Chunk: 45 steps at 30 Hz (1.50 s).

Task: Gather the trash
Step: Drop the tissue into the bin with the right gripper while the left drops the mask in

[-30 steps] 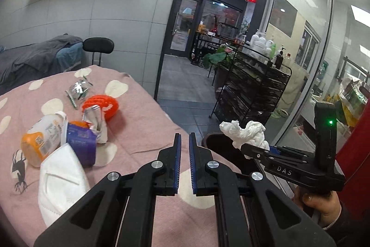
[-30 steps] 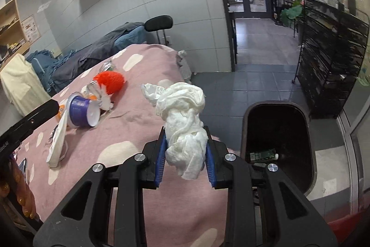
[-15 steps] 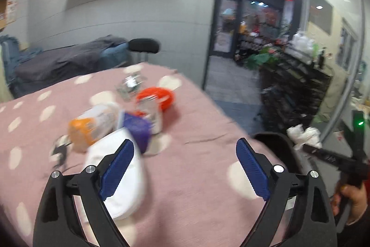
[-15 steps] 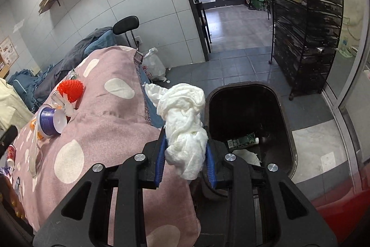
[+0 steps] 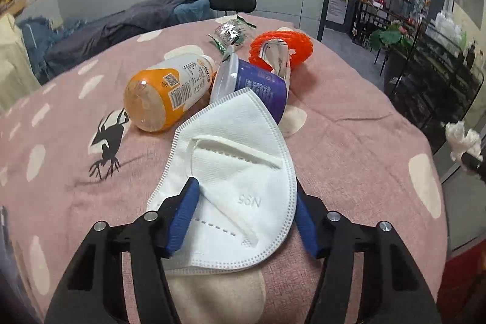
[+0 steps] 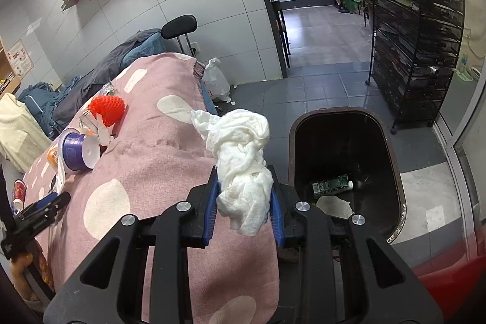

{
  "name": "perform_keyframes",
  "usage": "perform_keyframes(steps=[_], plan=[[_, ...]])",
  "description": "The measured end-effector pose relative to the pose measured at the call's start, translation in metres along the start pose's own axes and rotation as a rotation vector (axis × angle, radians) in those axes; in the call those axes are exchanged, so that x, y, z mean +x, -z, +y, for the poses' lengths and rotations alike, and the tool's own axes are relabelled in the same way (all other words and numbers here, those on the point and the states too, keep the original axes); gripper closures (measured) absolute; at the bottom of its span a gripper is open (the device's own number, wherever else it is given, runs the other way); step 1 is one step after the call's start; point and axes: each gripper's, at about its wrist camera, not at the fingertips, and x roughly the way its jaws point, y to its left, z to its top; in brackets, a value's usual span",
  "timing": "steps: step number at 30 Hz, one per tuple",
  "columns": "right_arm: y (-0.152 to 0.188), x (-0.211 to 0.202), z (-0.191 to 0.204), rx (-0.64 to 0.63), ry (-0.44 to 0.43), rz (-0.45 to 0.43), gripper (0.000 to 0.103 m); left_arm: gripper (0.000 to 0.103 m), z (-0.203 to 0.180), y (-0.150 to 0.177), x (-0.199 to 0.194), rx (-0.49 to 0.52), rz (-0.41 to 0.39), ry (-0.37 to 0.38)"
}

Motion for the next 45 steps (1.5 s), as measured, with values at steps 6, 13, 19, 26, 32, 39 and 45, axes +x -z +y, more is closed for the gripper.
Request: perform_keyframes(steps=[6, 13, 19, 26, 32, 39, 45], plan=[[0.001, 0.002, -0.007, 0.021, 0.0, 0.01, 0.073, 0.09, 0.012, 0.0, -0.018, -0.043, -0.032, 0.081], [0.001, 0.0, -0.006, 0.02, -0.009, -0.001, 0.073, 0.096, -0.017, -0.005, -0.044, 0.027, -0.086, 0.127], [0.001, -0.005, -0.013, 0.029, 0.007, -0.012, 0.073, 0.096, -0.051, -0.015, -0.066, 0.103, -0.144, 0.23], [0.005, -0.007, -0.039, 0.07, 0.049, -0.014, 0.073, 0.096, -0.102, -0.03, -0.069, 0.219, -0.185, 0.352], [0.011, 0.022, -0.077, 0.121, 0.117, 0.043, 0.073, 0.097, -0.149, -0.047, -0.066, 0.309, -0.214, 0.458], [0.027, 0.058, -0.12, 0.238, 0.187, 0.086, 0.026, 0.097, -0.204, -0.059, -0.051, 0.375, -0.173, 0.591], [0.04, 0.058, -0.131, 0.283, 0.209, 0.113, 0.026, 0.097, -0.259, -0.057, -0.024, 0.445, -0.098, 0.656]])
